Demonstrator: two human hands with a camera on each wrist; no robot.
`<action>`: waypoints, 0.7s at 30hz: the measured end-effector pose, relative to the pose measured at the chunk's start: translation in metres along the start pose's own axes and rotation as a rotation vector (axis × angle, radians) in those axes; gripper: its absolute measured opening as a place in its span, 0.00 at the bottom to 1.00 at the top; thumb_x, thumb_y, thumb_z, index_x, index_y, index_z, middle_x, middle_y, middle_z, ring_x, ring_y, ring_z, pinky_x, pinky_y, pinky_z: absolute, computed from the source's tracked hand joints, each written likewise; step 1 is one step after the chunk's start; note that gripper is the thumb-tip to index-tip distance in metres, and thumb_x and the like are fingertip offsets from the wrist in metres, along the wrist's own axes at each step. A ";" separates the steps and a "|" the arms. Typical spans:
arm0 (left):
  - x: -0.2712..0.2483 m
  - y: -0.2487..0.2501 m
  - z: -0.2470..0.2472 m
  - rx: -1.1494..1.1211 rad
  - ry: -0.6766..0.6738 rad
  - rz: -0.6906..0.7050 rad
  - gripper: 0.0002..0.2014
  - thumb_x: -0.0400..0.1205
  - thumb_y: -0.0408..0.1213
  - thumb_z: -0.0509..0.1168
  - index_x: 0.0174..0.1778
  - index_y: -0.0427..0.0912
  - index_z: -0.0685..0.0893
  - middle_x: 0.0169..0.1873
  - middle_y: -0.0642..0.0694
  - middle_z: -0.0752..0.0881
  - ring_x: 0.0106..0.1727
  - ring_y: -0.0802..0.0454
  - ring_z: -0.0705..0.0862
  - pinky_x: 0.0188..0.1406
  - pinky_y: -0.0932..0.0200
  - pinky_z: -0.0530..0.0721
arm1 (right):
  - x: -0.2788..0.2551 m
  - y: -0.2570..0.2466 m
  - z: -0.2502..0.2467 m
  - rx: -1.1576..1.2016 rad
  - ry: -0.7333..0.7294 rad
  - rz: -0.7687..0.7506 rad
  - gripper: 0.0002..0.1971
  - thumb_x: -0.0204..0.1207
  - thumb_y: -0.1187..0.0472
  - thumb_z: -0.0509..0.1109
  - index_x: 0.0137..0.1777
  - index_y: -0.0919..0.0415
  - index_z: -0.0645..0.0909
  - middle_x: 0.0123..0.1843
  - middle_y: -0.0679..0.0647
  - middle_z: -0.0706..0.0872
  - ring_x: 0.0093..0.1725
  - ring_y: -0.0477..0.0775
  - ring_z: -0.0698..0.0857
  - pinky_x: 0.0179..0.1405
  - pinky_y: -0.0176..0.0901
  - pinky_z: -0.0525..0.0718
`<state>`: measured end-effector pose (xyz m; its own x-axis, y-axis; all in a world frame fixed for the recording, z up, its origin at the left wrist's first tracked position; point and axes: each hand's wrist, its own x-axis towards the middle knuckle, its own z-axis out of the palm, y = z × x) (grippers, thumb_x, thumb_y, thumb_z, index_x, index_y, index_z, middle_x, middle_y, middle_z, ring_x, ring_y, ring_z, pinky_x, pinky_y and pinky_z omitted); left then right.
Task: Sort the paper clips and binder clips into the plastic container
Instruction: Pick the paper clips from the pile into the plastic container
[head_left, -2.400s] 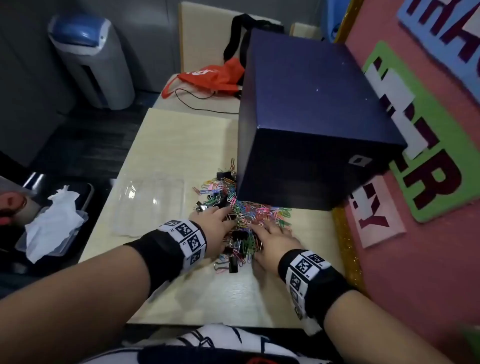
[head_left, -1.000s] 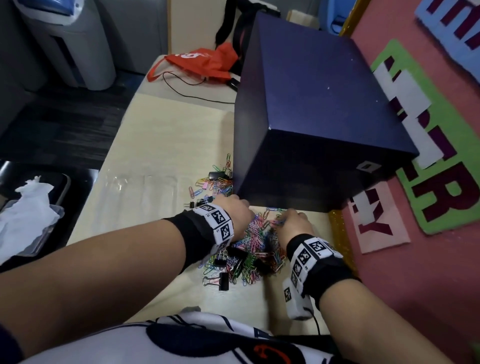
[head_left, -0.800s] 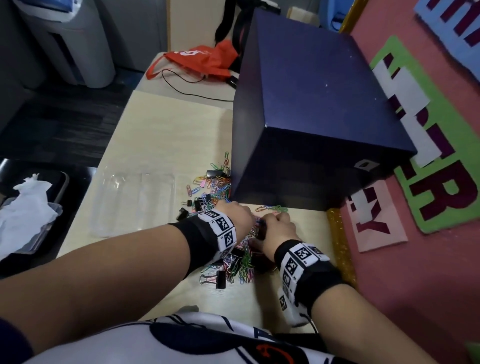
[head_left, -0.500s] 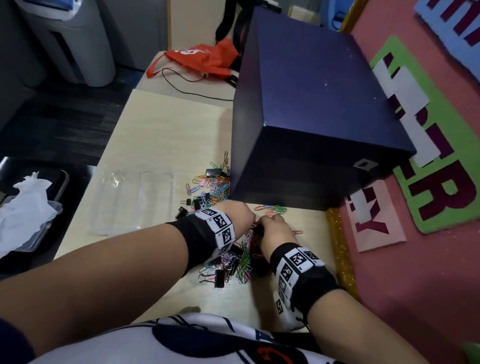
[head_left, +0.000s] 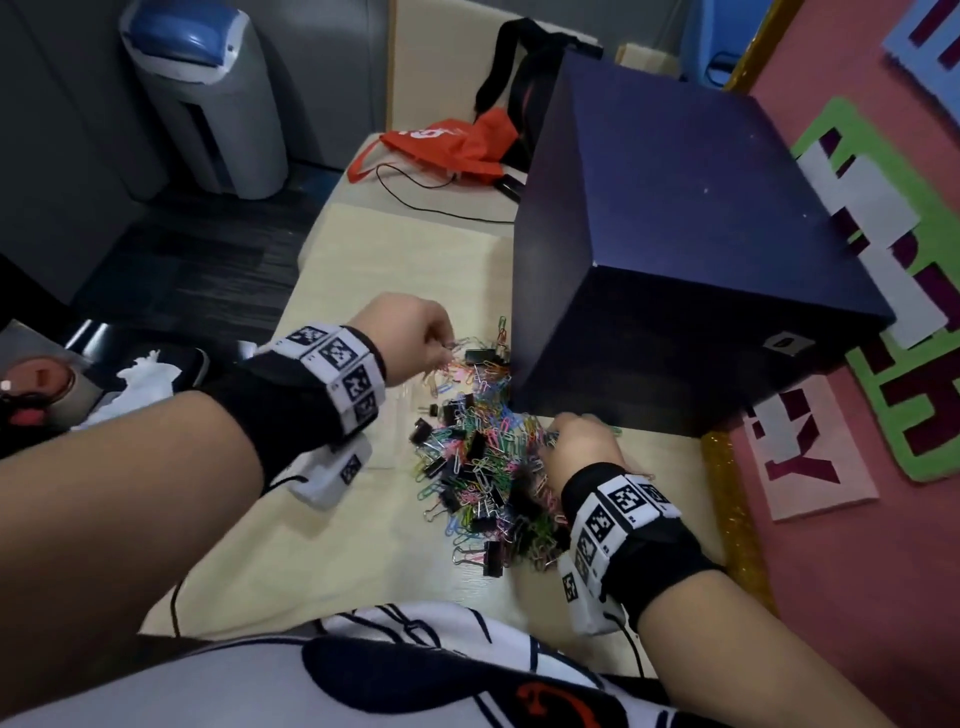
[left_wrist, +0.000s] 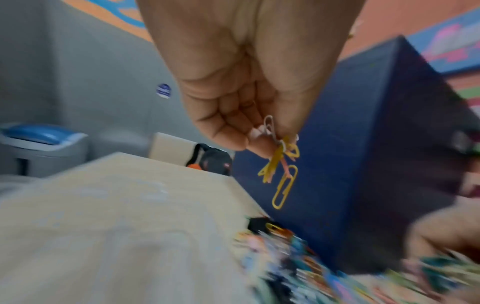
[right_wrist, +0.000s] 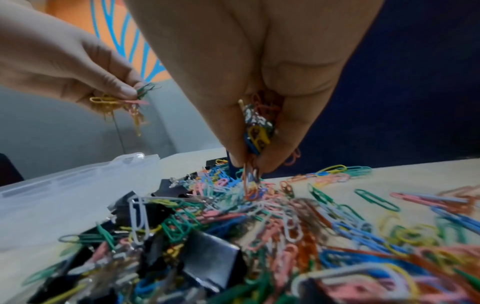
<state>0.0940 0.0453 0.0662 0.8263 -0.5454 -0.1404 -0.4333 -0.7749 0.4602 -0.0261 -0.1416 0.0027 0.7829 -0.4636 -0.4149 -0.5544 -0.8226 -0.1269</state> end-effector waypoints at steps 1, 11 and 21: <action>-0.003 -0.011 -0.009 0.004 0.011 -0.033 0.08 0.76 0.42 0.74 0.48 0.46 0.88 0.41 0.49 0.89 0.47 0.51 0.86 0.44 0.63 0.77 | -0.001 -0.004 0.000 -0.007 -0.008 -0.002 0.19 0.79 0.63 0.68 0.69 0.60 0.75 0.70 0.61 0.73 0.66 0.62 0.78 0.61 0.46 0.78; -0.013 -0.087 -0.011 0.475 -0.287 -0.295 0.11 0.80 0.45 0.67 0.44 0.42 0.91 0.41 0.47 0.91 0.46 0.47 0.88 0.45 0.56 0.86 | 0.005 -0.022 0.000 -0.110 -0.061 0.020 0.20 0.81 0.62 0.65 0.72 0.63 0.73 0.70 0.64 0.73 0.68 0.61 0.77 0.61 0.47 0.79; -0.017 -0.092 0.012 0.740 -0.280 0.089 0.25 0.77 0.29 0.65 0.66 0.59 0.75 0.64 0.51 0.74 0.64 0.46 0.73 0.50 0.52 0.77 | 0.010 -0.015 0.002 -0.155 -0.087 0.054 0.21 0.80 0.63 0.66 0.73 0.60 0.74 0.69 0.62 0.77 0.67 0.60 0.78 0.61 0.47 0.80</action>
<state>0.1155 0.1219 0.0163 0.6989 -0.5993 -0.3905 -0.7010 -0.6822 -0.2077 -0.0102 -0.1329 -0.0016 0.7221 -0.4840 -0.4943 -0.5398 -0.8411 0.0350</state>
